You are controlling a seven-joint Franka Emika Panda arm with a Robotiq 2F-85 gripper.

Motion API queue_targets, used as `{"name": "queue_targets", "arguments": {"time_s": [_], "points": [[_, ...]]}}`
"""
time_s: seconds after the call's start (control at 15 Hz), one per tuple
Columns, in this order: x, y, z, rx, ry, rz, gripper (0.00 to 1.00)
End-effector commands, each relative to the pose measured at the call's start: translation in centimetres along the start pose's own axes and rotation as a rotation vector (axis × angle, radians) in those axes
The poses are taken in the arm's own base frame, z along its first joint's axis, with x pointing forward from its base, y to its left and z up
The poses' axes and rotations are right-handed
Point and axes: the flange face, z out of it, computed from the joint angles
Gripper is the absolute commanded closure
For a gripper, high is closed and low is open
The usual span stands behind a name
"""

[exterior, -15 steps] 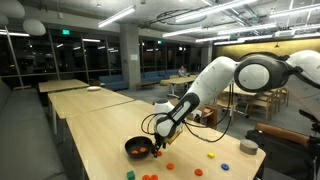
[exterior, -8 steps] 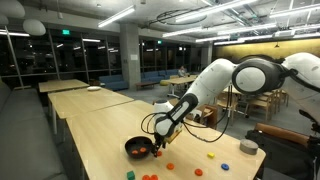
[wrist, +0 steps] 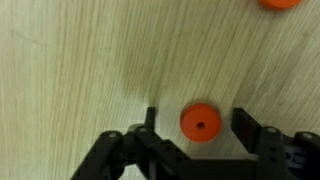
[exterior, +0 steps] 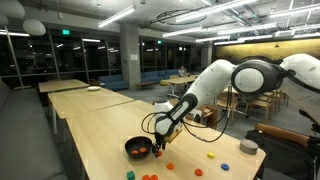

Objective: Pick up some of the orange objects from the table and put them in the bowl

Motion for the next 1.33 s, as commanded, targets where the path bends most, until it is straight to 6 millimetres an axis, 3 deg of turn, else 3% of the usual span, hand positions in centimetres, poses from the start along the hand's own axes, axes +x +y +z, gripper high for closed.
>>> {"name": "queue_targets", "arguments": {"time_s": [0.0, 0.27, 0.47, 0.87, 1.27], "points": [[0.9, 0.2, -0.4, 0.011, 0.002, -0.014, 0.51], [1.0, 0.1, -0.7, 0.006, 0.005, -0.015, 0.80], [0.9, 0.1, -1.4, 0.002, 0.013, -0.006, 0.75], [1.5, 0.0, -6.5, -0.030, 0.128, 0.028, 0.75], [2.5, -1.8, -10.1, -0.055, 0.179, -0.016, 0.75]]}}
